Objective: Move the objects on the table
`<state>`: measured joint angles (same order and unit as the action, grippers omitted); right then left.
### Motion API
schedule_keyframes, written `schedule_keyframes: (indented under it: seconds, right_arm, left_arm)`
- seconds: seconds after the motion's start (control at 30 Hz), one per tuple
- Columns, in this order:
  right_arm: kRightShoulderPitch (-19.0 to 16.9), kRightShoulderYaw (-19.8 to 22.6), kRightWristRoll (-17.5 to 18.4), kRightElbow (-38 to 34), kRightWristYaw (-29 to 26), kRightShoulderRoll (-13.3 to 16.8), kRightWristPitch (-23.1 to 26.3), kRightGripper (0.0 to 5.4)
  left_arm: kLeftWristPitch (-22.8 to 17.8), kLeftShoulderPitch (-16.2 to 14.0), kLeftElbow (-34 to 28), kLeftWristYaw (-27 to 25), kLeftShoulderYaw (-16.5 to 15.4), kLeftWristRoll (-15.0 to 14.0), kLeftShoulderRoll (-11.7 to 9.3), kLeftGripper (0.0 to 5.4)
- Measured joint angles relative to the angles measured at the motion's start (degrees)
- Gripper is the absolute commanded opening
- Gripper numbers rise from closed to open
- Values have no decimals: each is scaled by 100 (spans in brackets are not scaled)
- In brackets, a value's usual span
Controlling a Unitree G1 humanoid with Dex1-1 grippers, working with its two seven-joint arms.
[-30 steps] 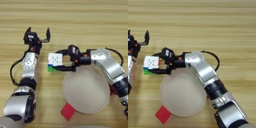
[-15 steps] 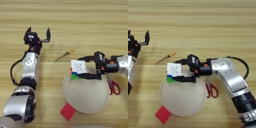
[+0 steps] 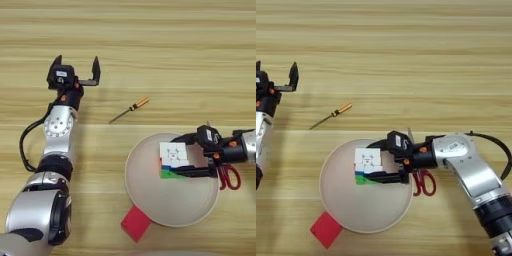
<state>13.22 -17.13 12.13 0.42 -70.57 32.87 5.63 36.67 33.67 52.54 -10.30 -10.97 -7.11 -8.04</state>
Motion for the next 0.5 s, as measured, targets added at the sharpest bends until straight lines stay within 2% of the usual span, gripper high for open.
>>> schedule_keyframes:
  seconds: [0.27, 0.5]
  right_arm:
    - [-68, -14, 27, 36, -12, 19, -66, 410]
    - [-75, 238, 464, -159, 6, -1, 91, 494]
  left_arm:
    - [1, 1, 31, -4, -1, 0, -4, 540]
    - [3, 1, 33, -6, 1, 1, -8, 540]
